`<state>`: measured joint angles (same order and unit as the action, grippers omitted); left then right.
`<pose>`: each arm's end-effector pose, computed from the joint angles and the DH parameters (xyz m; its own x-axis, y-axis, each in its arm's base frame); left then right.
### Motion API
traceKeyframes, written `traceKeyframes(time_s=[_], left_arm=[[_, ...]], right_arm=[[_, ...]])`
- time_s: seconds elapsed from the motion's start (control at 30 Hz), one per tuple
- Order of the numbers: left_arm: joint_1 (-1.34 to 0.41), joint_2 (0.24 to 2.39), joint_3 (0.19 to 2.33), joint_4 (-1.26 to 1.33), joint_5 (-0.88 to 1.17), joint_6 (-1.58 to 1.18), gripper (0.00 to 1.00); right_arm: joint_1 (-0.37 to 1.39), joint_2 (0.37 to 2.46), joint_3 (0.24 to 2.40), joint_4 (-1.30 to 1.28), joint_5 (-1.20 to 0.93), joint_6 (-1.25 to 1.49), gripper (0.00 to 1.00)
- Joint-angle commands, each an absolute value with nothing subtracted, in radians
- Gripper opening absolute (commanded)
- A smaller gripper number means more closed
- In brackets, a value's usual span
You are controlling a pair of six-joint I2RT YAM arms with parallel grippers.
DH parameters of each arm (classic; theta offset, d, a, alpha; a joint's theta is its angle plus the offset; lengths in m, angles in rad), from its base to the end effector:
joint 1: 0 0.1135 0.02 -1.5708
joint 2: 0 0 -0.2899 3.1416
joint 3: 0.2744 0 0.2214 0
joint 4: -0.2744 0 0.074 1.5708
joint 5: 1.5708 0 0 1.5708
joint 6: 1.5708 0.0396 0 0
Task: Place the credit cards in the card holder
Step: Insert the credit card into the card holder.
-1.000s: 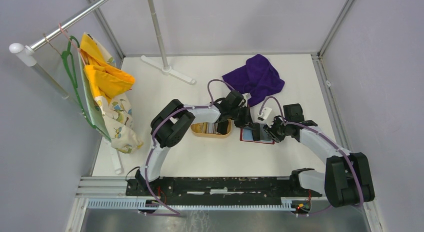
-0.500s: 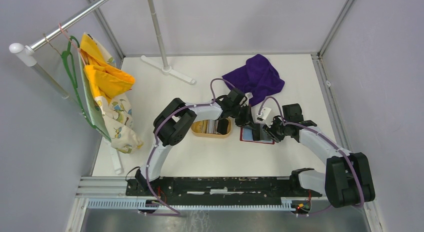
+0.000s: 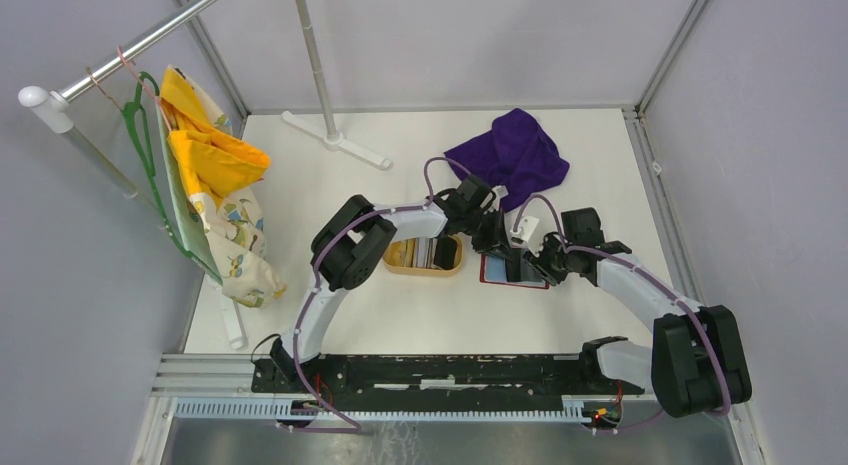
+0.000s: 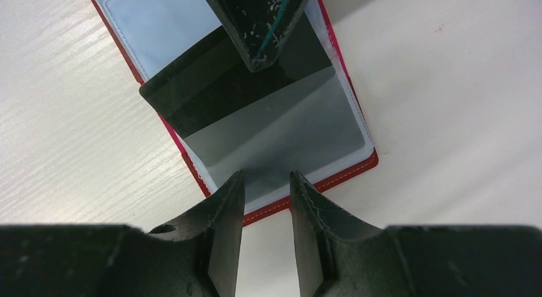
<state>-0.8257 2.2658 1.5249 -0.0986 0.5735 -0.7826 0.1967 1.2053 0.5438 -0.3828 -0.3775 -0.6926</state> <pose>0.3063 -0.3637 0.1567 -0.9665 0.1741 -0.1888 0.2562 0.6008 -0.7573 0.1708 0.0489 0.2049 -0.4205 -0.6890 -0.5902 -0.8210 0.5659 -0.0756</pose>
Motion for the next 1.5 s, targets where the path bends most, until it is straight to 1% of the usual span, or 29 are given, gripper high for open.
traceKeyframes(time_s=[0.0, 0.13, 0.23, 0.37, 0.5, 0.6, 0.7, 0.87, 0.97, 1.07, 1.17, 1.33, 1.47], left_arm=[[-0.845, 2.335, 1.535, -0.226, 0.555, -0.709, 0.1], [-0.846, 2.346, 1.558, -0.247, 0.555, -0.705, 0.12], [-0.846, 2.352, 1.568, -0.252, 0.556, -0.703, 0.16], [-0.846, 2.357, 1.57, -0.251, 0.556, -0.701, 0.18], [-0.845, 2.353, 1.579, -0.262, 0.553, -0.695, 0.18], [-0.842, 2.348, 1.587, -0.292, 0.543, -0.674, 0.16], [-0.838, 2.349, 1.597, -0.325, 0.541, -0.655, 0.15], [-0.837, 2.369, 1.628, -0.355, 0.564, -0.64, 0.16], [-0.837, 2.381, 1.646, -0.359, 0.576, -0.638, 0.16], [-0.838, 2.389, 1.653, -0.359, 0.582, -0.639, 0.17], [-0.837, 2.394, 1.658, -0.361, 0.584, -0.638, 0.19], [-0.837, 2.395, 1.661, -0.362, 0.582, -0.637, 0.23], [-0.838, 2.396, 1.661, -0.362, 0.578, -0.635, 0.25]], right_arm=[[0.211, 1.2, 0.548, -0.372, -0.359, -0.689, 0.38], [0.22, 1.197, 0.549, -0.372, -0.36, -0.69, 0.38], [0.224, 1.189, 0.555, -0.377, -0.371, -0.695, 0.39], [0.228, 1.144, 0.561, -0.375, -0.435, -0.71, 0.39], [0.235, 1.078, 0.552, -0.351, -0.539, -0.745, 0.39], [0.255, 1.042, 0.548, -0.321, -0.577, -0.779, 0.4], [0.275, 1.031, 0.537, -0.3, -0.623, -0.865, 0.4], [0.351, 1.043, 0.501, -0.305, -0.731, -1.135, 0.39], [0.414, 1.055, 0.49, -0.247, -0.686, -1.162, 0.36], [0.475, 1.089, 0.493, -0.181, -0.587, -1.161, 0.29], [0.526, 1.142, 0.503, -0.123, -0.465, -1.137, 0.24], [0.583, 1.243, 0.531, -0.086, -0.277, -1.111, 0.24], [0.597, 1.278, 0.519, -0.061, -0.17, -1.099, 0.24]])
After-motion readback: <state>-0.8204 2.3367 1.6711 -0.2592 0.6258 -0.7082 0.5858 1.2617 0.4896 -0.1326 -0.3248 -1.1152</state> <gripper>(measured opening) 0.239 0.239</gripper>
